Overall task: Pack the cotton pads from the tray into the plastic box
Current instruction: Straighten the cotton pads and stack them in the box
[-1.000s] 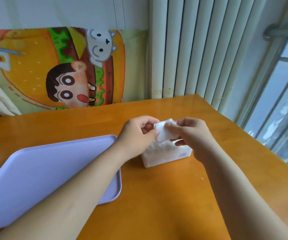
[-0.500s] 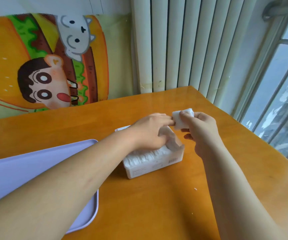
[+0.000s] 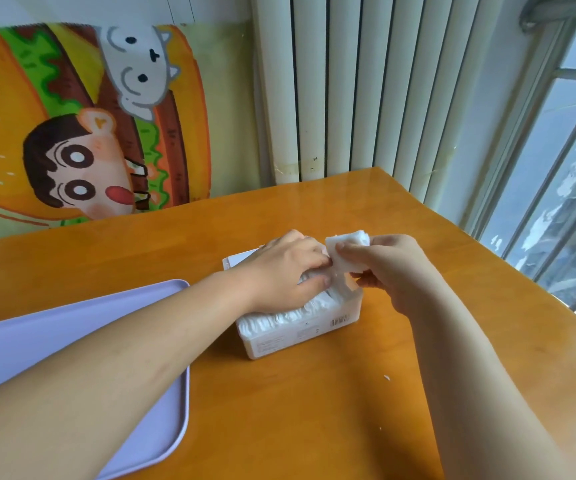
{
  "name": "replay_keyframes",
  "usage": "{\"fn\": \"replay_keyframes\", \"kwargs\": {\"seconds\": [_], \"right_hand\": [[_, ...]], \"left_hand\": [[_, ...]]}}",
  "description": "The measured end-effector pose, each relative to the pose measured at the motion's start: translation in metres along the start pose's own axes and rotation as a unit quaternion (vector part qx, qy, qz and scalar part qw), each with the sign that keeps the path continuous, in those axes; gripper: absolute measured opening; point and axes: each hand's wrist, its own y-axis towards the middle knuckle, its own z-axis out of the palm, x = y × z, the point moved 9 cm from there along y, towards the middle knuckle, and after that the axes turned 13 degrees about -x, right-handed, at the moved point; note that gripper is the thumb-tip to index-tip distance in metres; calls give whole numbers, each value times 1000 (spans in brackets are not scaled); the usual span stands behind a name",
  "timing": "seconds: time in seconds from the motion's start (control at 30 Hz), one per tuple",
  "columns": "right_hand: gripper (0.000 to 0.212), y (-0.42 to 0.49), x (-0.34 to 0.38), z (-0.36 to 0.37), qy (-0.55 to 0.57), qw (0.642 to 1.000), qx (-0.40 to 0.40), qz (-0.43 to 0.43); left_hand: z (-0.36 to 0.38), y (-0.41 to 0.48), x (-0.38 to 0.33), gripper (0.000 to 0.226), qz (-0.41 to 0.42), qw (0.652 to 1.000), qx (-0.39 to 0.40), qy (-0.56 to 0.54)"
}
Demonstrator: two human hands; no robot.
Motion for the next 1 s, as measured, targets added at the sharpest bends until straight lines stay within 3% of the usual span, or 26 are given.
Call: {"fn": "replay_keyframes", "kwargs": {"seconds": [0.23, 0.43, 0.57, 0.67, 0.77, 0.9, 1.0], "right_hand": [[36, -5, 5, 24, -18, 1000, 7, -19], [44, -1, 3, 22, -153, 986, -29, -67], [48, -6, 11, 23, -340, 931, -69, -115], [27, -10, 27, 28, -433, 884, -101, -142], [19, -8, 41, 41, -492, 857, -73, -139], [8, -1, 46, 44, -505, 855, -25, -110], [25, 1, 39, 38, -485, 869, -13, -94]], "left_hand": [[7, -1, 7, 27, -29, 999, -8, -44], [-1, -2, 4, 30, -10, 998, -45, -37], [0, -5, 9, 36, -7, 998, -55, -11], [0, -6, 6, 38, -7, 998, -54, -9], [-4, -8, 0, 32, 9, 998, -58, -12], [-6, -11, -3, 43, 16, 998, -54, 2], [-1, -9, -3, 41, 6, 999, -38, -5]]}}
